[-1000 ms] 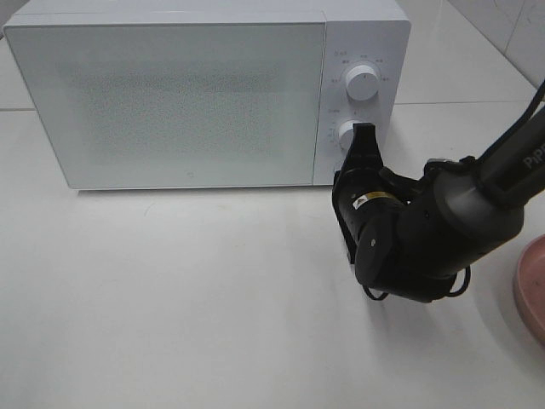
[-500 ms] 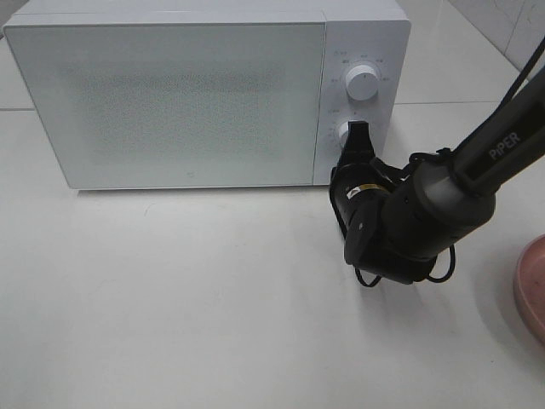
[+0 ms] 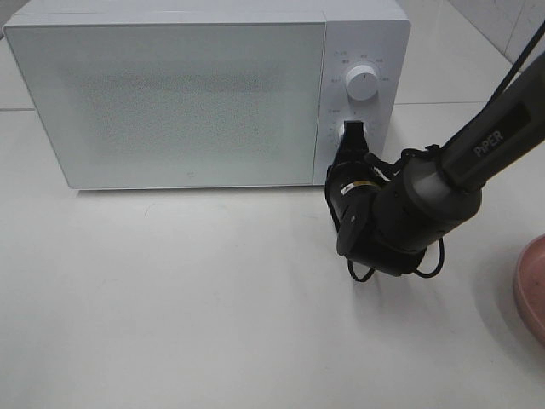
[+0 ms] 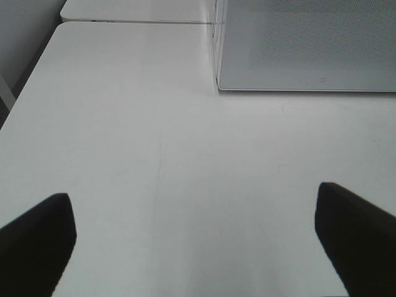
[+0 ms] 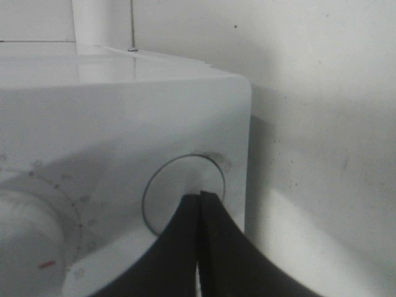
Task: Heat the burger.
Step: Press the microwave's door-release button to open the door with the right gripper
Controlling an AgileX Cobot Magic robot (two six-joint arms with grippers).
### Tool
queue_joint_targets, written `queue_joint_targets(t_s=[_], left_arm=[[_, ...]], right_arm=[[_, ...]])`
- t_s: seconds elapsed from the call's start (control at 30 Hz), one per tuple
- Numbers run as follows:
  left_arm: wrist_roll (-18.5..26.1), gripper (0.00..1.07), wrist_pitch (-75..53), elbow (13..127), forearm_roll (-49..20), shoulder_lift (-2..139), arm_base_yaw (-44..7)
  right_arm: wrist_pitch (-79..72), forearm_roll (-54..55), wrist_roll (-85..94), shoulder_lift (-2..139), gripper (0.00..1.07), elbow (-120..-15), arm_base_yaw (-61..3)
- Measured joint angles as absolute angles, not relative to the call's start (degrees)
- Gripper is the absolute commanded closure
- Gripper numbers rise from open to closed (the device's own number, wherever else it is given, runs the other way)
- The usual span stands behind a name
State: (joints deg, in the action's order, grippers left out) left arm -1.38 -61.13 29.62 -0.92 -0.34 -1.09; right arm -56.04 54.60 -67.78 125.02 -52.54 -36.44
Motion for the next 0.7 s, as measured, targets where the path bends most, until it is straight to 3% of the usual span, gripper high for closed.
queue_joint_targets(t_s=[0.7], left_arm=[[-1.4, 0.09, -61.1, 29.6, -0.9, -0.3, -1.1]], right_arm=[[-58.0, 64.2, -65.8, 128.2, 1.07, -58.7, -37.4]])
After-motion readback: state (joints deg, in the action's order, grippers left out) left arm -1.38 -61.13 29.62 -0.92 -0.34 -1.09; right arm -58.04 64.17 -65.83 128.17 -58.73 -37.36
